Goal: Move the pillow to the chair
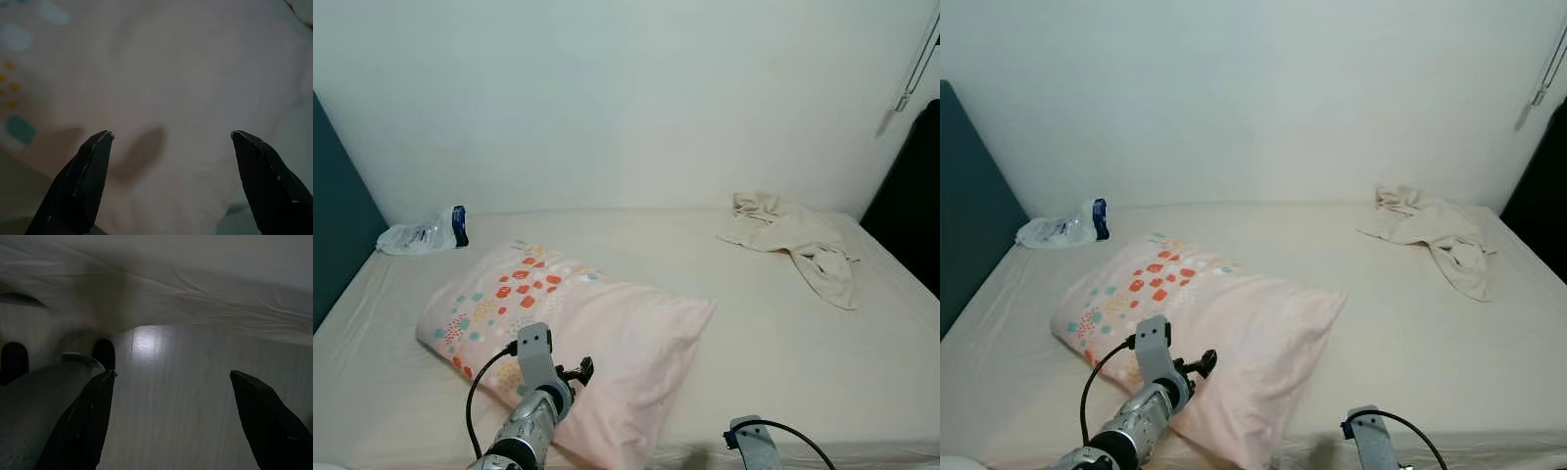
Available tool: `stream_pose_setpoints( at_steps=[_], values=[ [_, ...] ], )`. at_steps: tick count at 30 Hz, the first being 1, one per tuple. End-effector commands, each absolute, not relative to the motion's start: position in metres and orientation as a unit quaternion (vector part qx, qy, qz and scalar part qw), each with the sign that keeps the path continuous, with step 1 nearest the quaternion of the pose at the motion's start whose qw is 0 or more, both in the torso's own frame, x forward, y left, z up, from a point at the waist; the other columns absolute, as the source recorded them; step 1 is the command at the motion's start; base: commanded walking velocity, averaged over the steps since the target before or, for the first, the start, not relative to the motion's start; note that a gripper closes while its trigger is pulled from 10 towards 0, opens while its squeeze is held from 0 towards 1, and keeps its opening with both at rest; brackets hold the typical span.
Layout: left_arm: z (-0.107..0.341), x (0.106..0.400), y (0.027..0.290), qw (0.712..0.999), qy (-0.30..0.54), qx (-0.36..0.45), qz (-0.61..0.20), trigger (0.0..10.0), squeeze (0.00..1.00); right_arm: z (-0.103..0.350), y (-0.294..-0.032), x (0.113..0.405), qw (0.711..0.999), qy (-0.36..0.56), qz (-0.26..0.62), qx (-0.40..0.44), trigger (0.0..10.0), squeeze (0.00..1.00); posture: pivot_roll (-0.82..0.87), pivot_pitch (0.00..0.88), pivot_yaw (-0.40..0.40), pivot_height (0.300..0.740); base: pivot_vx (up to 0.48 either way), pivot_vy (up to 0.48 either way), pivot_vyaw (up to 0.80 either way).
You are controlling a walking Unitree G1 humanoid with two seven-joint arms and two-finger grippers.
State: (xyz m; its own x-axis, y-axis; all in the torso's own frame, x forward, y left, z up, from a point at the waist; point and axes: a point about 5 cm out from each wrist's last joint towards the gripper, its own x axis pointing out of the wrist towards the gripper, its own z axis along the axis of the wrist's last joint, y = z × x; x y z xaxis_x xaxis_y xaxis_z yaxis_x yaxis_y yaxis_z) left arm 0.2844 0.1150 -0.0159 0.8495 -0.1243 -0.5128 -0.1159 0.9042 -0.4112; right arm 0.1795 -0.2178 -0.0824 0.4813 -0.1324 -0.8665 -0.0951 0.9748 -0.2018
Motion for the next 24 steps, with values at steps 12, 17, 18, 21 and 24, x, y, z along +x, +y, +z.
stream_pose_setpoints(
  at_steps=[12, 17, 18, 21, 24],
  values=[
    [-0.020, 0.283, 0.148, 0.908, 0.281, -0.283, 0.128, 10.0, 0.00, -0.074, -0.215, 0.197, 0.871, 0.485, -0.038, -0.073, 10.0, 0.00, -0.08, 0.000, 0.030, 0.690, 0.000, 0.000, 0.00],
    [-0.020, 0.283, 0.148, 0.906, 0.282, -0.287, 0.133, 10.0, 0.00, -0.073, -0.212, 0.200, 0.875, 0.479, -0.034, -0.065, 10.0, 0.00, -0.10, 0.000, 0.039, 0.660, 0.000, 0.000, 0.00],
    [-0.019, 0.285, 0.145, 0.905, 0.282, -0.289, 0.132, 10.0, 0.00, -0.073, -0.211, 0.201, 0.876, 0.476, -0.034, -0.064, 10.0, 0.00, -0.10, 0.000, 0.041, 0.650, 0.000, 0.000, 0.00],
    [-0.018, 0.286, 0.141, 0.903, 0.283, -0.296, 0.130, 10.0, 0.00, -0.072, -0.211, 0.202, 0.877, 0.475, -0.034, -0.061, 10.0, 0.00, -0.11, 0.000, 0.043, 0.635, 0.000, 0.000, 0.00],
    [-0.015, 0.289, 0.136, 0.905, 0.281, -0.296, 0.120, 10.0, 0.00, -0.072, -0.211, 0.202, 0.878, 0.474, -0.034, -0.059, 10.0, 0.00, -0.11, 0.000, 0.045, 0.620, 0.000, 0.000, 0.00]
  ],
)
